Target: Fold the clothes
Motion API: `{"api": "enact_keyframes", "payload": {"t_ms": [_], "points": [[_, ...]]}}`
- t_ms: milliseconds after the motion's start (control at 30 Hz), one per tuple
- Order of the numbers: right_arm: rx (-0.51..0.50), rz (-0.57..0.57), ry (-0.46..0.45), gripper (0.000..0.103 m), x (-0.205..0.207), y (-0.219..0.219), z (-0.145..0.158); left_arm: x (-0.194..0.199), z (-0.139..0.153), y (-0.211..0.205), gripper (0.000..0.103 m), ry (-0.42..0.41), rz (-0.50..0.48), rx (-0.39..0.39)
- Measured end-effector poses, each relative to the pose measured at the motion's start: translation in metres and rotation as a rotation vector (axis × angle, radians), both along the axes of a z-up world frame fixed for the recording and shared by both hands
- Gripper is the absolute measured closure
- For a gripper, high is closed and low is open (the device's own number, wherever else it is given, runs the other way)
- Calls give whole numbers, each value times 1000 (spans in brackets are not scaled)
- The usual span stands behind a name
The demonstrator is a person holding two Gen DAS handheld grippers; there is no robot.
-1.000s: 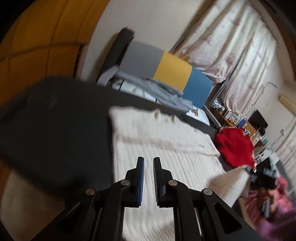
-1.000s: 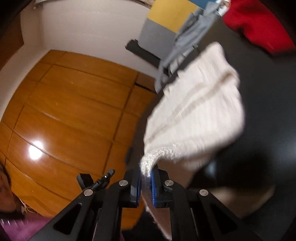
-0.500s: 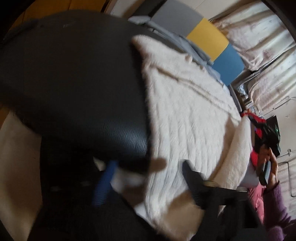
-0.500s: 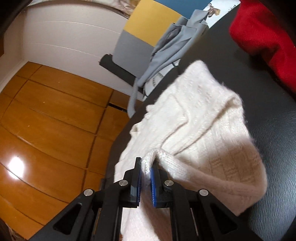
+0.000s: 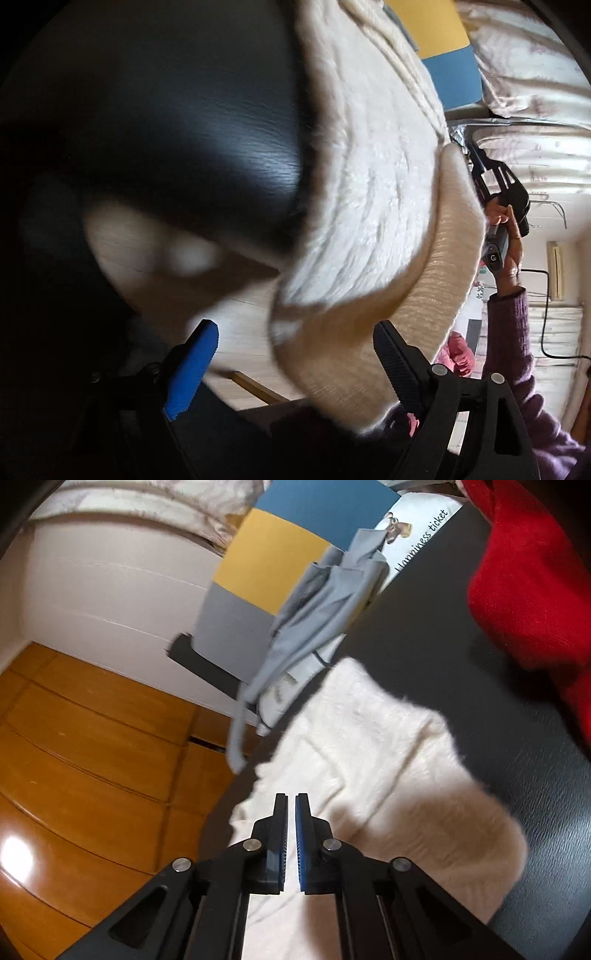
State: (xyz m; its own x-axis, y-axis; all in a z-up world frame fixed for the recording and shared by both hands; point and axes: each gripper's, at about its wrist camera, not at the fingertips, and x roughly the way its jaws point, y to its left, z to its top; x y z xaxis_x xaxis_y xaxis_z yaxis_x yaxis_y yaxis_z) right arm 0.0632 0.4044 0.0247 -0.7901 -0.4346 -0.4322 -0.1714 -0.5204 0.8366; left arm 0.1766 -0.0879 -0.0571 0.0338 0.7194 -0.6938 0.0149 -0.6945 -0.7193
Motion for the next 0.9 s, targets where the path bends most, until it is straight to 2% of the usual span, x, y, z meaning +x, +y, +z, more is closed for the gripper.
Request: {"api": "enact_keyframes", "payload": {"t_ms": [67, 100, 167, 267, 333, 367, 433, 500, 533, 567, 600, 667, 733, 767, 800, 900], "points": [[63, 72, 11, 96, 5, -10, 12, -3, 3, 13, 16, 24, -30, -43], [111, 112, 17, 88, 9, -17, 19, -4, 6, 19, 16, 53, -44, -54], [272, 180, 8, 73, 23, -33, 33, -6, 11, 25, 16, 78, -42, -59], [505, 260, -5, 72, 45, -51, 44, -10, 15, 28, 16, 82, -13, -52], [663, 319, -31, 69, 51, -63, 45, -14, 14, 27, 16, 54, 27, -34], [701, 337, -51, 68, 53, -64, 42, -14, 13, 26, 16, 33, 45, -25], [709, 389, -112, 68, 47, -67, 27, -12, 13, 24, 16, 17, 72, -19], [593, 442, -139, 68, 39, -70, 11, -7, 17, 21, 20, 17, 90, -29], [533, 473, -140, 68, 37, -72, 2, -5, 20, 20, 27, 18, 96, -34], [481, 498, -144, 79, 35, -74, -6, -5, 24, 20, 30, 19, 89, -54], [489, 494, -164, 88, 34, -78, -13, -4, 28, 19, 37, 19, 83, -74], [487, 441, -172, 94, 37, -75, -17, -3, 31, 19, 49, -17, 81, -80], [450, 381, -169, 96, 39, -67, -18, -1, 38, 18, 71, -52, 66, -88], [429, 365, -168, 96, 41, -63, -20, 1, 43, 18, 76, -63, 53, -99], [407, 350, -167, 96, 43, -59, -22, 3, 47, 17, 89, -72, 40, -110], [360, 332, -159, 96, 55, -51, -25, 0, 82, 30, 91, 50, -15, -165]]}}
